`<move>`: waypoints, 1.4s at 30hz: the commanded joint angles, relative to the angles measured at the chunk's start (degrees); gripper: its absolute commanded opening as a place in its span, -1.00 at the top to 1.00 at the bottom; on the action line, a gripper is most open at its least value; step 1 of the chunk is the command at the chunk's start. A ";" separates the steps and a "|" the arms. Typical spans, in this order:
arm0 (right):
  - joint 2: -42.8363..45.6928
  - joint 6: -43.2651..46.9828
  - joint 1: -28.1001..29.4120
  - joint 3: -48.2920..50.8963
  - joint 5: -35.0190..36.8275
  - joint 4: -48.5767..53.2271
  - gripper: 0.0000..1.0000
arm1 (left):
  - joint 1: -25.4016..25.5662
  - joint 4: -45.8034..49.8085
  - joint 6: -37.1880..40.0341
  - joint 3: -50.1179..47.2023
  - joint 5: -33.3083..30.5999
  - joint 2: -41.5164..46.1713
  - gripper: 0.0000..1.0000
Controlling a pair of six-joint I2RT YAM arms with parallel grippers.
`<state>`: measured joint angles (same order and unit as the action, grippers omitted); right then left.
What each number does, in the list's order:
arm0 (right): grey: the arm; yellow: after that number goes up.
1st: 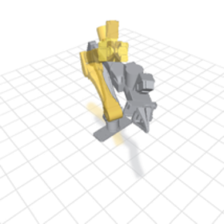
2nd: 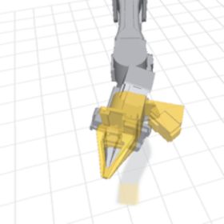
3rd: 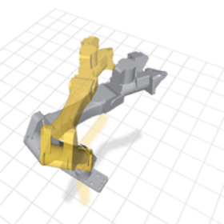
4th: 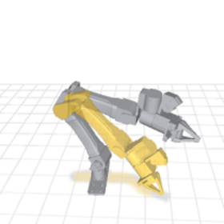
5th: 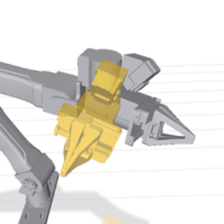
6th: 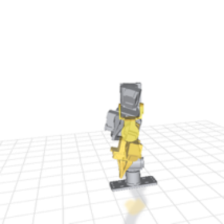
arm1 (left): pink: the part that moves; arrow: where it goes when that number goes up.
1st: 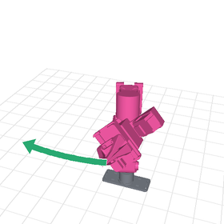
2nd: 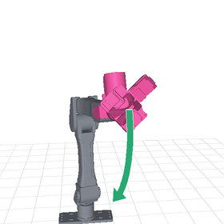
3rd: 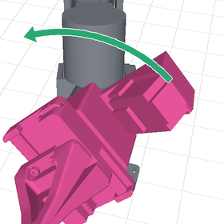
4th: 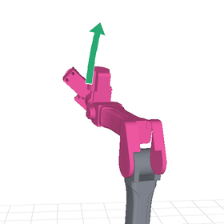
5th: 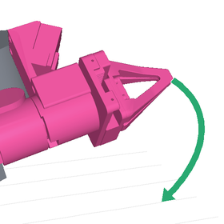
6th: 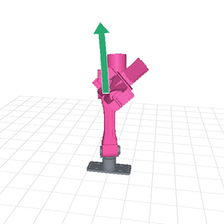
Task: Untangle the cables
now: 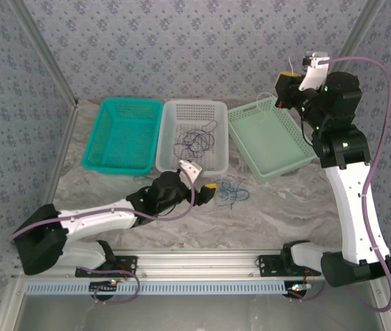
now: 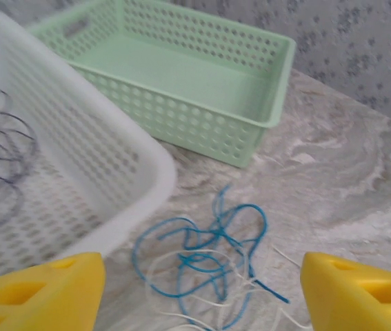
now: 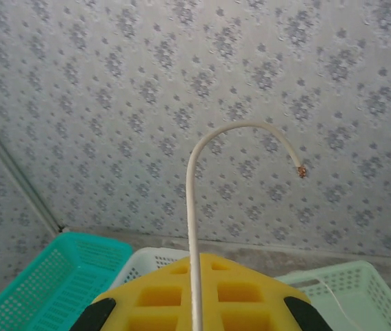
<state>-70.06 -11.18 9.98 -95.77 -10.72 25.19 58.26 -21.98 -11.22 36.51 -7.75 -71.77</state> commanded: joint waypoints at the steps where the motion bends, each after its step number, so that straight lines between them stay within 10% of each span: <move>1: -2.92 1.10 0.86 -3.12 -2.78 -1.78 1.00 | -1.78 3.81 1.84 -0.94 -6.09 4.32 -0.66; 24: -18.34 0.36 6.80 -19.72 -6.36 3.41 1.00 | -16.40 10.06 -0.64 -9.68 -7.06 27.71 -0.95; 42: -33.24 -9.29 16.50 -37.27 -14.71 3.80 1.00 | -25.28 -5.86 10.99 16.05 17.79 2.23 -0.99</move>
<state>-102.13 -17.17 24.93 -129.54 -22.24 29.50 33.54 -22.09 -1.93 48.29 3.51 -66.85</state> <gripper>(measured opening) 0.067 0.994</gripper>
